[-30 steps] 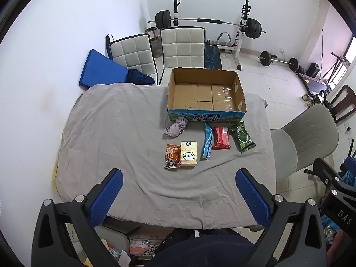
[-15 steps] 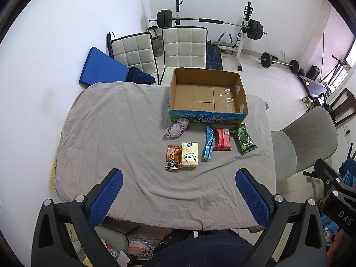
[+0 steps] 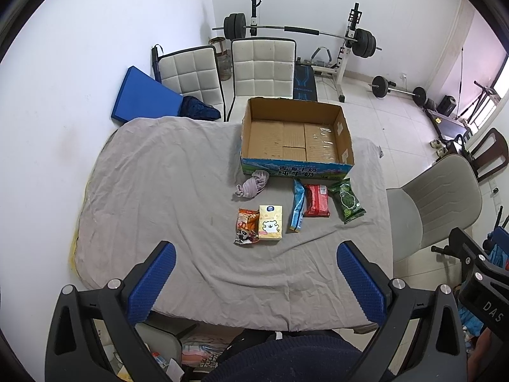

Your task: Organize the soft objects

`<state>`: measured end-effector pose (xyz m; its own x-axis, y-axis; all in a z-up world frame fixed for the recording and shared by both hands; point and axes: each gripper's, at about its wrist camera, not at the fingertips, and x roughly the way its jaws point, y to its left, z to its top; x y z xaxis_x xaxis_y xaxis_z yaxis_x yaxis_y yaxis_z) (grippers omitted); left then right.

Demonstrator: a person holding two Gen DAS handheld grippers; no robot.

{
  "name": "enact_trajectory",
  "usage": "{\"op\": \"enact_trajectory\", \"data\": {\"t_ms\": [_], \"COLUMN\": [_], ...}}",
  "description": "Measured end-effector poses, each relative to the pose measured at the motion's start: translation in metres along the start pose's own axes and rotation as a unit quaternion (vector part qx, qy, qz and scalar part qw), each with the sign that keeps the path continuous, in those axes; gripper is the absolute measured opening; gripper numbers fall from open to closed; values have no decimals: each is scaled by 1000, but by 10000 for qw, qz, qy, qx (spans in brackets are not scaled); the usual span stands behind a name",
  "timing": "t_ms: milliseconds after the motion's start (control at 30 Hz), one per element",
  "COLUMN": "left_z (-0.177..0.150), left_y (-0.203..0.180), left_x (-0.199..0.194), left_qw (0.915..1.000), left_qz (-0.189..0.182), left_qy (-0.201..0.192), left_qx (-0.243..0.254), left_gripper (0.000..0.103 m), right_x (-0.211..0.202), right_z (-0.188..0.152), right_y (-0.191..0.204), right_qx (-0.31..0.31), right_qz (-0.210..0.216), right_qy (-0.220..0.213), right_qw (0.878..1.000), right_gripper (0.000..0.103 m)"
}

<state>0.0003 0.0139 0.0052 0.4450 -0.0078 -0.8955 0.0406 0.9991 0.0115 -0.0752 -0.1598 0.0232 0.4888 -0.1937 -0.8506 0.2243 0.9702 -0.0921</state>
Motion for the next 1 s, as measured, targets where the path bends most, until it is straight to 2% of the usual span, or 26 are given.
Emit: {"op": "enact_trajectory", "data": {"t_ms": [1000], "left_z": [5], "left_y": [-8], "left_x": [5], "left_qw": [9999], "left_qz": [-108], "left_qy": [12], "left_qx": [0], "left_gripper": [103], "right_x": [4], "right_z": [0], "right_y": [-2], "right_qx": [-46], "right_qz": [-2], "right_qy": [-10], "right_qw": [10000], "right_gripper": [103]}}
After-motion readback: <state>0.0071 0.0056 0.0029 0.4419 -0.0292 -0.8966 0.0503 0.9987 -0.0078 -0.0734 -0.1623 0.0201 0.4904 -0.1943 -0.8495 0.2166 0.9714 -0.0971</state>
